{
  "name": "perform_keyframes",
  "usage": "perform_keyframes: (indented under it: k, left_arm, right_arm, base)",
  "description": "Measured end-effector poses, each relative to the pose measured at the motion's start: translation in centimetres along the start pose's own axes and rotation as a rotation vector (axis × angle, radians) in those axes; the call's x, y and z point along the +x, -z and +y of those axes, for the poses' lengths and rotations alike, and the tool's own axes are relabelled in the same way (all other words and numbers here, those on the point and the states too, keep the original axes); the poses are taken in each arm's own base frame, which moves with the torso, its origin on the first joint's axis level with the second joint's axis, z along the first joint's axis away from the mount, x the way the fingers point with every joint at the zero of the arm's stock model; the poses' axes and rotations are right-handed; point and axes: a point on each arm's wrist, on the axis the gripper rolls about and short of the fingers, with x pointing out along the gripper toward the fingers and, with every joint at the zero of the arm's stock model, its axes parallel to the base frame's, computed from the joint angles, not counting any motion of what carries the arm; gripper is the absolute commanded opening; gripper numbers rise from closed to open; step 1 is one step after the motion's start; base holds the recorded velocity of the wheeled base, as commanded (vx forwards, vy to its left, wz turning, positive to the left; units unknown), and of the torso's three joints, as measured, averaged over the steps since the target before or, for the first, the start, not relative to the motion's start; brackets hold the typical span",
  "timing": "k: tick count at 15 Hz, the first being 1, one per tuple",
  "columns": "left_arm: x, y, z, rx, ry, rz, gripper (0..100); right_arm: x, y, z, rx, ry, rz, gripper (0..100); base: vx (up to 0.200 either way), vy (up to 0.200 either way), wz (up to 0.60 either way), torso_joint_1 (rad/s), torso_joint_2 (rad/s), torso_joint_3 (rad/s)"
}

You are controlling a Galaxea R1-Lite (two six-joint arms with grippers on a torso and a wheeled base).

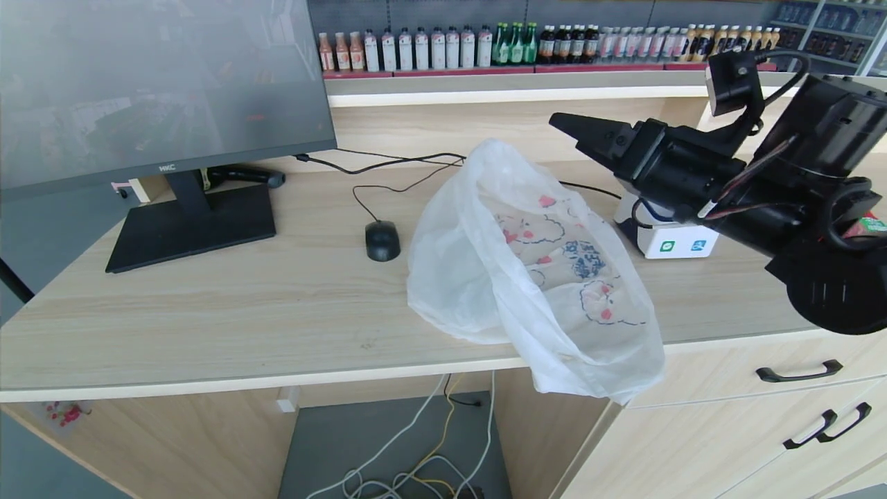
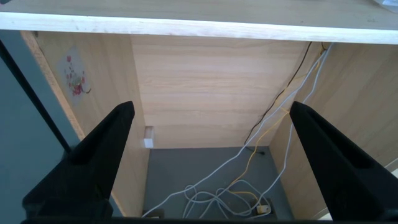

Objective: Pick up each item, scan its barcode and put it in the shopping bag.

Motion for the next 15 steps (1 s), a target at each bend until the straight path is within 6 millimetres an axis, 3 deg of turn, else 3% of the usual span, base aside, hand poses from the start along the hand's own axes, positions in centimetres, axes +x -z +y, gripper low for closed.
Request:
perform_keyframes:
  k: [3,6,10,12,15]
  left_arm:
    - [0.0,0.0,0.0,0.000,-0.001,0.000,100]
    - [0.0,0.0,0.0,0.000,0.000,0.000,100]
    - [0.0,0.0,0.0,0.000,0.000,0.000,100]
    - [0.0,0.0,0.0,0.001,-0.001,0.000,100]
    - [0.0,0.0,0.0,0.001,0.000,0.000,100]
  right_arm:
    - [-2.5,0.4,1.0,-0.224,0.011,-0.014,100]
    - [-7.0,2.3,2.5,-0.456,0.076,0.039,100]
    - [-12.7,3.1,5.7,-0.559,0.183,0.019,100]
    - [-13.6,2.2,6.7,-0.558,0.207,-0.038,100]
    - [-11.7,0.6,6.2,-0.518,0.340,-0.105,100]
  base:
    - [0.000,0.000,0.00,0.000,0.00,0.000]
    - [0.000,0.000,0.00,0.000,0.00,0.000]
    - [0.000,0.000,0.00,0.000,0.00,0.000]
    - [0.000,0.000,0.00,0.000,0.00,0.000]
    - [0.000,0.000,0.00,0.000,0.00,0.000]
